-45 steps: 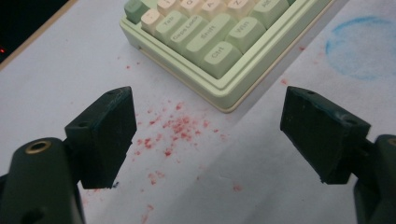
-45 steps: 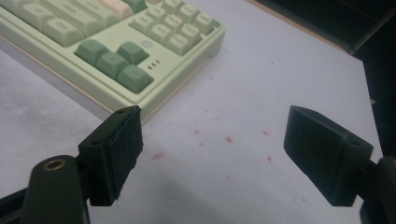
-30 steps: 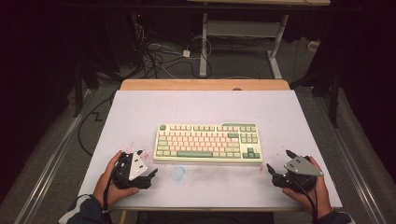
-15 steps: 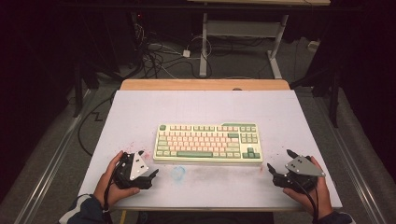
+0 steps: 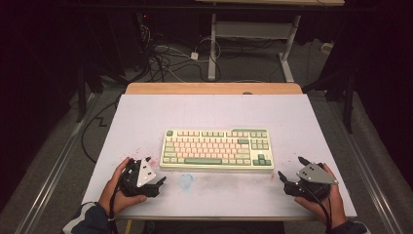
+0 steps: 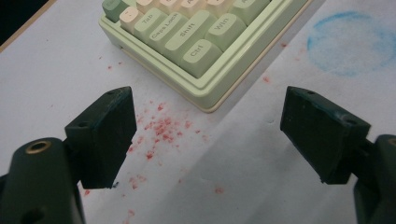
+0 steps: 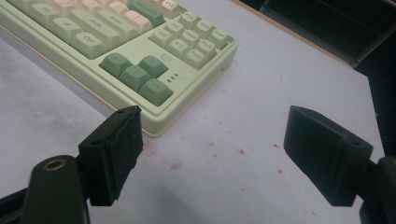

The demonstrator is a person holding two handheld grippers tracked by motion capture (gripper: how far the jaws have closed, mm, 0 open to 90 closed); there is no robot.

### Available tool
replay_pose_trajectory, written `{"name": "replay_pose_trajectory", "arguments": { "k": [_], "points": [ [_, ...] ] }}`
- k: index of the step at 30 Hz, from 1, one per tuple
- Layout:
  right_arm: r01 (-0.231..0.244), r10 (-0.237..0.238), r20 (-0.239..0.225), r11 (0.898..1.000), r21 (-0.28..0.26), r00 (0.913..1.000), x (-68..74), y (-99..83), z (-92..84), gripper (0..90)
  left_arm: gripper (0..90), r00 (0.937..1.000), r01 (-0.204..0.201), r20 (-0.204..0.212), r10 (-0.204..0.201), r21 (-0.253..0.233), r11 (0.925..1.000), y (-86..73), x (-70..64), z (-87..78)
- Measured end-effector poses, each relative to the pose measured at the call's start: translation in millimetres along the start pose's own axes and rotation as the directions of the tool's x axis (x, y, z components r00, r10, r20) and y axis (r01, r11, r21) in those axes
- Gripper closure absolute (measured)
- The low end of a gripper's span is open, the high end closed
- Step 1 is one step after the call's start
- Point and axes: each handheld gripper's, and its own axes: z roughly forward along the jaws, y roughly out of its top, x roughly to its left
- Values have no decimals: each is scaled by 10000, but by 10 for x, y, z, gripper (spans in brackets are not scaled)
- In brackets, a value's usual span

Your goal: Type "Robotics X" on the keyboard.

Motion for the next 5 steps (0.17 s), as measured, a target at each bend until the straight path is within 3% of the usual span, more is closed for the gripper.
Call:
{"name": "replay_pose_trajectory", "arguments": {
  "k": [5],
  "points": [
    [-59, 59, -38, 9999, 99, 10000, -10, -11, 26, 203, 170, 10000, 56, 24, -57, 108, 9999, 4, 4, 33]
  ]
}}
